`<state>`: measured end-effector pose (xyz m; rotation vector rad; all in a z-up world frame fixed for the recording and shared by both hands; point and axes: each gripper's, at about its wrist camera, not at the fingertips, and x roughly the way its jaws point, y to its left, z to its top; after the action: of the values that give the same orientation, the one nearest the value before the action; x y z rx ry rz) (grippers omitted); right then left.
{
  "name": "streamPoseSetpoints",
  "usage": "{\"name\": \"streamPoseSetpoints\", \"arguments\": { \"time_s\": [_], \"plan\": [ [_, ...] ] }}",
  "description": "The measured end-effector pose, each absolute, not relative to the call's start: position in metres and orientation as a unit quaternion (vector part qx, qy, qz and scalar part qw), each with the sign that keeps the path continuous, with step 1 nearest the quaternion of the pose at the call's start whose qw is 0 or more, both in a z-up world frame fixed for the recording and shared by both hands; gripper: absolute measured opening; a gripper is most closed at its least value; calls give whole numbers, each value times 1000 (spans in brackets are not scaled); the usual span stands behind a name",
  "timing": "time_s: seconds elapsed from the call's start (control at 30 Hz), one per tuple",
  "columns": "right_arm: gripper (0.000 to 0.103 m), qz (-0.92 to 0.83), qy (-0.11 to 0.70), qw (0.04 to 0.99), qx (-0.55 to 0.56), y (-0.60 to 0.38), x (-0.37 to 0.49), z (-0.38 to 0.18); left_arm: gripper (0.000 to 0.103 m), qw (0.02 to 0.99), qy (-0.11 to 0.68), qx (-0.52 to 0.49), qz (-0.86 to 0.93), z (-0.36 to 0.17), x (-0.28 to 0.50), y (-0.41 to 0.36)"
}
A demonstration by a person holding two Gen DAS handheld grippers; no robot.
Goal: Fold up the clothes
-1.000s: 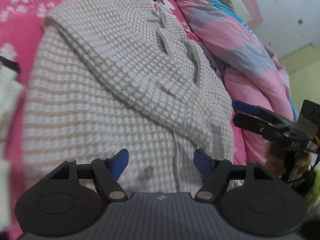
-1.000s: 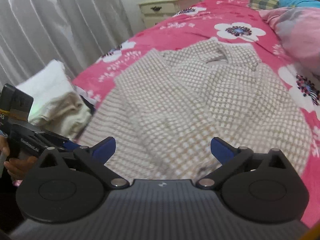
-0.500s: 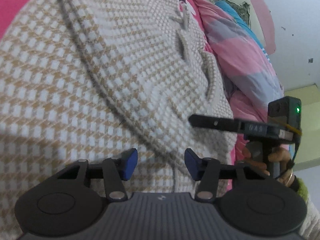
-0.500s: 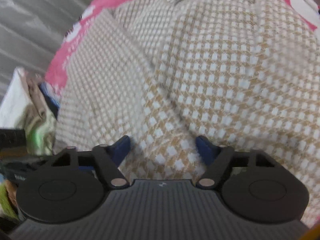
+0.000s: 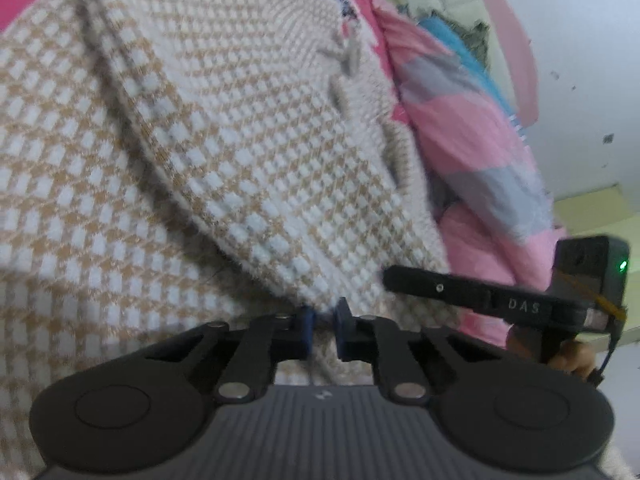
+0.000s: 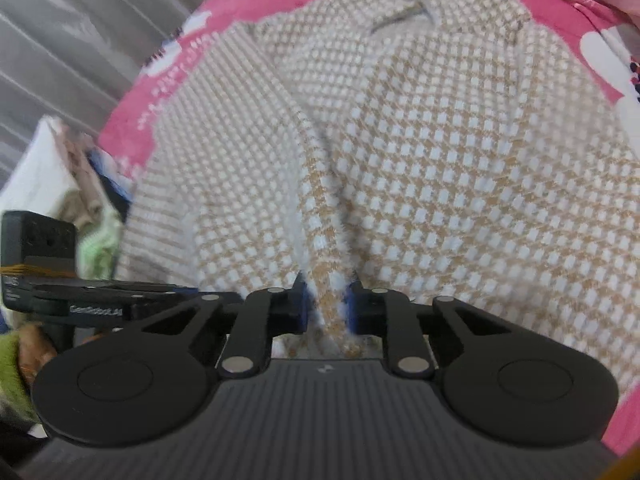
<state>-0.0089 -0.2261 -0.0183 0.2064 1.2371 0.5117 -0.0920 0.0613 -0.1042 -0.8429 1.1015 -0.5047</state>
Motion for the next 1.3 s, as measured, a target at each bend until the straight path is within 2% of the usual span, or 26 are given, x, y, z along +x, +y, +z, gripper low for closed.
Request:
{"name": "streamPoseSetpoints", "arguments": {
  "time_s": [0.2, 0.37, 0.6, 0.83, 1.03, 1.2, 1.3],
  "plan": [
    [15, 271, 551, 770, 171, -232, -45, 12, 9, 746, 494, -367, -256, -54, -120, 88],
    [15, 319, 556, 738, 208, -196, -82, 10, 9, 761, 526, -294, -241, -22, -153, 117],
    [15, 359, 591, 699, 182, -120, -110, -33, 9, 765, 579, -216, -180, -40, -175, 147],
    [15, 371, 611, 684, 149, -82, -119, -52, 9, 778, 578, -174, -174, -46, -182, 144],
    [15, 373, 613, 680, 151, -87, -129, -56, 9, 785, 576, -127, -192, -43, -183, 138],
    [18, 363, 623, 677, 146, -91, -137, -75, 18, 796, 576, -35, -181, -61, -188, 118],
    [22, 360, 621, 680, 149, -99, -140, -81, 21, 813, 551, -15, -188, -50, -200, 116]
  ]
}}
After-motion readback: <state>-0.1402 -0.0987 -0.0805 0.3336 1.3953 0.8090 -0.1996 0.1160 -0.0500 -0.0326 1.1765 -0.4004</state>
